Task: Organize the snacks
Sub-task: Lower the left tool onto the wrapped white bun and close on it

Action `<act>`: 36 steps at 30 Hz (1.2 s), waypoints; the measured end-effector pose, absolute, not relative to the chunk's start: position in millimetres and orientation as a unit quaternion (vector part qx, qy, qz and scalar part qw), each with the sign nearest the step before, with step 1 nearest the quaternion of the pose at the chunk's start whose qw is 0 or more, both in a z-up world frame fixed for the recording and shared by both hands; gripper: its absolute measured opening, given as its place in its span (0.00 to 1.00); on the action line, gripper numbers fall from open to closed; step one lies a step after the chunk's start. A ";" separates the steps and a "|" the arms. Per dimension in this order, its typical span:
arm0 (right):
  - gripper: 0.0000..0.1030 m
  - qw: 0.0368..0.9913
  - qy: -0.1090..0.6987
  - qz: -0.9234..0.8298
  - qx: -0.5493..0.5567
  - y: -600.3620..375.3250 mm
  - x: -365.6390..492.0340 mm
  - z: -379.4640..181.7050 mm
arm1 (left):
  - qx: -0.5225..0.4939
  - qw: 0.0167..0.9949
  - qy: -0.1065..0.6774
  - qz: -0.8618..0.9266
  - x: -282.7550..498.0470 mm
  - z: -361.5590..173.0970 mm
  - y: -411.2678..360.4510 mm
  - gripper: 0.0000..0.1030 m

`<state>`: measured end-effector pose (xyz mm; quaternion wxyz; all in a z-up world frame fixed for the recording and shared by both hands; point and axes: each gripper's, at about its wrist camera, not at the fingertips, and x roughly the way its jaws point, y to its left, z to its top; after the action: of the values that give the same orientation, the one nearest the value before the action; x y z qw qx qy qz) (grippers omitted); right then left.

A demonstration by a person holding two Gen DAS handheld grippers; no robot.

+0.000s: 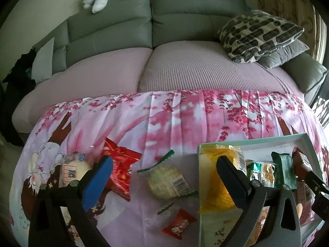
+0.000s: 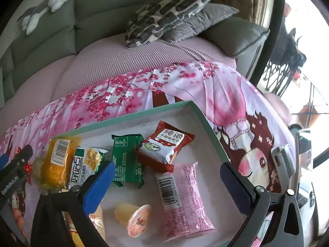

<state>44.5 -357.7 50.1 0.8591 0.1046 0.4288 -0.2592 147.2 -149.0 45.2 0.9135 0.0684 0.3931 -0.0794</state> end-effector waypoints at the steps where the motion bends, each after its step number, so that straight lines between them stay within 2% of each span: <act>1: 1.00 0.861 0.427 -0.259 0.101 -355.1 44.8 51.9 | 0.065 0.915 0.391 -0.077 147.0 47.2 -143.9 0.98; 14: 1.00 0.879 0.415 -0.221 0.073 -304.9 62.0 68.1 | 0.067 0.924 0.374 -0.035 141.8 71.8 -74.1 0.98; 36: 1.00 0.895 0.438 -0.087 0.016 -164.4 94.3 54.9 | 0.003 0.906 0.420 0.056 126.7 59.9 59.2 0.97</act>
<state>94.3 -164.4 54.9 0.8948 0.0163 0.4377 -0.0867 126.7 59.2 59.9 0.9057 0.0032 0.4201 0.0560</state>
